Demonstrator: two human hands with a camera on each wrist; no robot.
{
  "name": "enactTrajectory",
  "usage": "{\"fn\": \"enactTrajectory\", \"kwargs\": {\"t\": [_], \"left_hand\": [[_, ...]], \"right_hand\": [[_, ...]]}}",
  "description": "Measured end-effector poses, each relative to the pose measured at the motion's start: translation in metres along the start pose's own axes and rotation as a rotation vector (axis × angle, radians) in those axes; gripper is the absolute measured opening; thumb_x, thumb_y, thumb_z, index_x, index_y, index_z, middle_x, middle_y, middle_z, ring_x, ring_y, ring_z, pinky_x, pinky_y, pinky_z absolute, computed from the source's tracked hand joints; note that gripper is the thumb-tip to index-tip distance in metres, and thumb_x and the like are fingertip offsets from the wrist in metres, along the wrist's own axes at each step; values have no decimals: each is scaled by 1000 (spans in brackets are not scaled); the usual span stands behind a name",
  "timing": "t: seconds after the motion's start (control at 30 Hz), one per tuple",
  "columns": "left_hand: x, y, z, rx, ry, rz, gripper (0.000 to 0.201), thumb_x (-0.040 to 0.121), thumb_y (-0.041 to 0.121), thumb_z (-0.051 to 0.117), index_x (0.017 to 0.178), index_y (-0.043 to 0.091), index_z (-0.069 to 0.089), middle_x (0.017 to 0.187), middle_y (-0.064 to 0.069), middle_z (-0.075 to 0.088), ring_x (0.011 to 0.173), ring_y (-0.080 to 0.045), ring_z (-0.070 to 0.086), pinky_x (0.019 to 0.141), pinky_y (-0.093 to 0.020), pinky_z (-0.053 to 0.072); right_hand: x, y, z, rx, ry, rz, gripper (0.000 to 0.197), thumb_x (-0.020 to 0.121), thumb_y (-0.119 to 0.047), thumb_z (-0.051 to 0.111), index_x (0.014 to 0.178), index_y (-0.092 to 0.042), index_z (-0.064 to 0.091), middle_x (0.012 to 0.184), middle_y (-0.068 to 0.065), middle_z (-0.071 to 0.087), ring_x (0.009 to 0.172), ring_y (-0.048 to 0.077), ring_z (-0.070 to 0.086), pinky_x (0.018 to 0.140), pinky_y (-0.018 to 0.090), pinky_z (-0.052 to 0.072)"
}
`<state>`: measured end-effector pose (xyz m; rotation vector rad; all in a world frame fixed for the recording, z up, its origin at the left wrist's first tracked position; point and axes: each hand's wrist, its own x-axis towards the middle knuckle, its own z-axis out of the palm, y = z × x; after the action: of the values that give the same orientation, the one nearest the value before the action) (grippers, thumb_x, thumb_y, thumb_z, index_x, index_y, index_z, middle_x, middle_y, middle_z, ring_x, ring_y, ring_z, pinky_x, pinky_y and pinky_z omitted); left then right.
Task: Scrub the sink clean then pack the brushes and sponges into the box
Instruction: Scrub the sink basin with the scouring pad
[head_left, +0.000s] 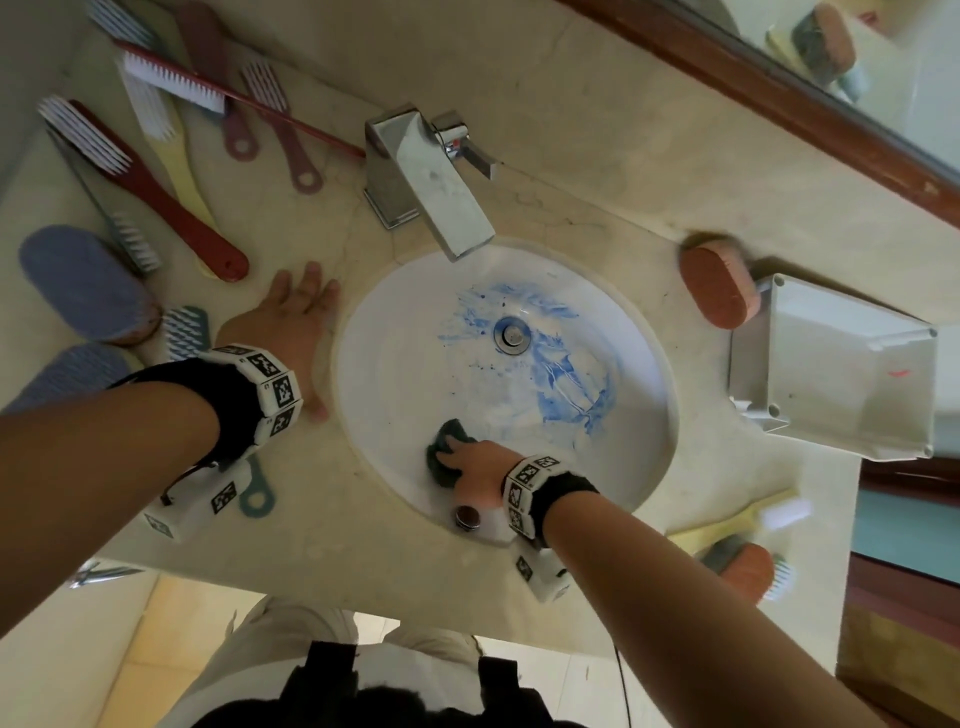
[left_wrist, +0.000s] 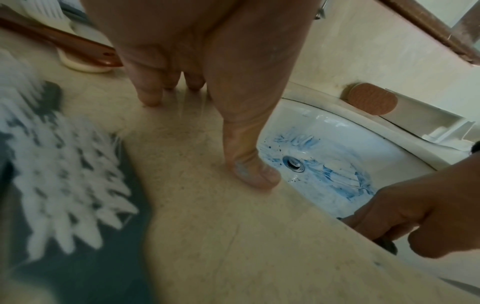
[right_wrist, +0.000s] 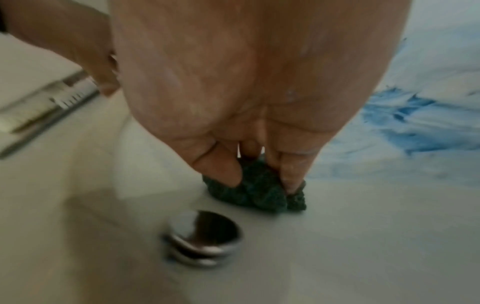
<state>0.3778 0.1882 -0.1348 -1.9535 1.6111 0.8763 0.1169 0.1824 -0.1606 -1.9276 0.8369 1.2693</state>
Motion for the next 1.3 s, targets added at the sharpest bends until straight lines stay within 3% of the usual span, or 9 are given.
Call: {"fn": "enactTrajectory", "kwargs": {"t": [0.13,0.23,0.33,0.53,0.77,0.93,1.0,1.17,1.3], "left_hand": [[-1,0,0,3,1,2,153,51,49,90,150,22,-23,156,-2,-31,147,-30,-16,120,-48,17],[-1,0,0,2,-4,1,153,51,49,90,150,22,-24,156,-2,-32,147,-30,-17,120,-48,18],[-1,1,0,7,4,-3,154,50,49,91,150,22,-24,156,-2,-32,147,-30,-15,119,-48,19],[-4,2,-5,4,-10,-7,153,51,47,91,150,22,-23,156,-3,-31,147,-30,-15,120,-47,17],[-10,4,-8,0,-16,-8,151,54,47,91,150,21,-22,156,-2,-31,148,-29,-16,120,-46,16],[-9,4,-7,-4,-5,-7,151,53,46,91,151,22,-22,156,-1,-31,148,-29,-16,120,-45,16],[-8,4,-6,2,1,-7,152,52,47,91,150,22,-22,156,-2,-31,147,-29,-16,120,-46,16],[-9,3,-6,0,2,-3,151,53,47,91,151,23,-22,156,-1,-31,148,-29,-16,120,-45,15],[-8,3,-7,8,-6,-9,153,52,50,91,150,23,-23,156,-1,-31,148,-28,-15,120,-45,18]], "right_hand": [[-11,53,11,-29,24,136,54,102,-16,30,155,-17,18,162,10,4,144,32,23,117,37,17],[-10,69,11,14,-3,220,53,101,-17,33,153,-13,25,161,11,12,142,32,28,117,38,22],[3,46,8,23,23,163,52,101,-16,30,152,-8,23,158,17,16,137,37,34,116,41,27],[21,-11,-1,32,71,21,58,101,-19,33,155,-8,14,162,12,-4,147,37,13,121,40,12],[-2,48,10,28,11,138,64,97,-16,43,155,-22,17,163,1,-1,145,32,21,117,38,19],[-1,46,6,36,17,210,53,100,-18,36,151,-9,28,157,12,22,135,32,38,112,38,29],[5,26,3,-5,29,153,53,100,-17,38,151,-7,28,155,13,26,134,33,38,110,39,32],[25,-14,-4,22,99,-9,62,96,-13,45,154,-12,22,162,6,4,144,37,20,116,41,22],[18,9,0,-61,52,42,62,97,-16,45,154,-16,21,162,6,6,142,36,25,115,40,25]]}}
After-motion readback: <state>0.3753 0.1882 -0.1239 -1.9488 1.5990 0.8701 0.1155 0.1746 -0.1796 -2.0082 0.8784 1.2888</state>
